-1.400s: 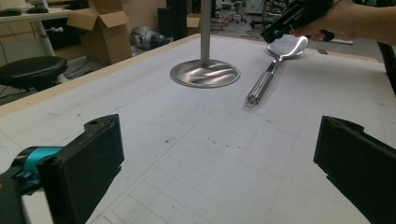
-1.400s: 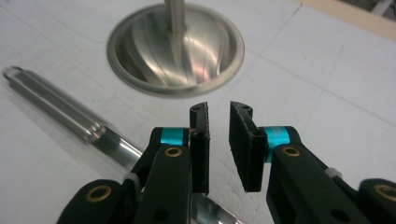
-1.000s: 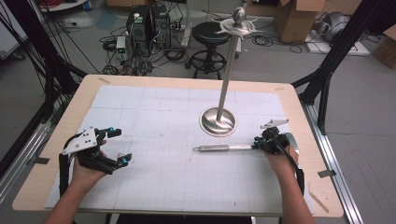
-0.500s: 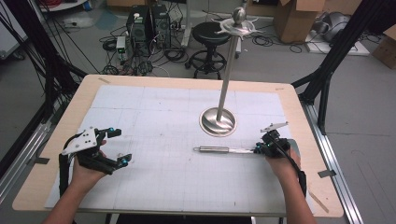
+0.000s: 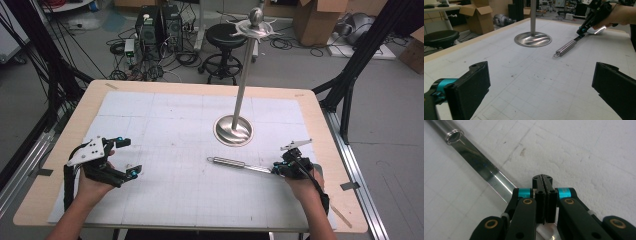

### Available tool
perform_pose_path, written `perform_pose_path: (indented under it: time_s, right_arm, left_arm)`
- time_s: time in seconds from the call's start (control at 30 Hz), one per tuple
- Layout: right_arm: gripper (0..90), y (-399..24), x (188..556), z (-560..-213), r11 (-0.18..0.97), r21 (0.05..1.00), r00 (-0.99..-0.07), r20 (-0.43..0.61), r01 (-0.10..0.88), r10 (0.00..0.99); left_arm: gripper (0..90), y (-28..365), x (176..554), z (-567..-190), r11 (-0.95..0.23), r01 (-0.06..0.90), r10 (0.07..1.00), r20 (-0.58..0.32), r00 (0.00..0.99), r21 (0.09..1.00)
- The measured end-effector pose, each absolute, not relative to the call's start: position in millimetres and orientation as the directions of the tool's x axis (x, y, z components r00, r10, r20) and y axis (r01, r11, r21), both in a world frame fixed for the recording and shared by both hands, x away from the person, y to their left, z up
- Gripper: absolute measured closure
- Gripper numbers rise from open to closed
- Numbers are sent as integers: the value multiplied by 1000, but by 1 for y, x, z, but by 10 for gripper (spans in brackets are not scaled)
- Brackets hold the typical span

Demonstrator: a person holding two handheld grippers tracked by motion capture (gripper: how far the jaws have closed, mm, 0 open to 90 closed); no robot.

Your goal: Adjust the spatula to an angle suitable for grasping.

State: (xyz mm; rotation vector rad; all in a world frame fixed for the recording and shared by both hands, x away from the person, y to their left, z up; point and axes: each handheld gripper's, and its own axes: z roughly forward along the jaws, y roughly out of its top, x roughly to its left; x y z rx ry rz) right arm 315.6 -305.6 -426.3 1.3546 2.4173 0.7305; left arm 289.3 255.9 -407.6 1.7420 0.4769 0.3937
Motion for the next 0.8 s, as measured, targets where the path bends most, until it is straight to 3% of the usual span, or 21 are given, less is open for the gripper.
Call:
perform_pose_path:
  time_s: [0.8]
  right_arm:
    - [898, -297, 286, -424, 450, 514, -537, 26, 731, 843]
  left_arm:
    - [21, 252, 288, -407, -187, 104, 504, 4, 864, 977]
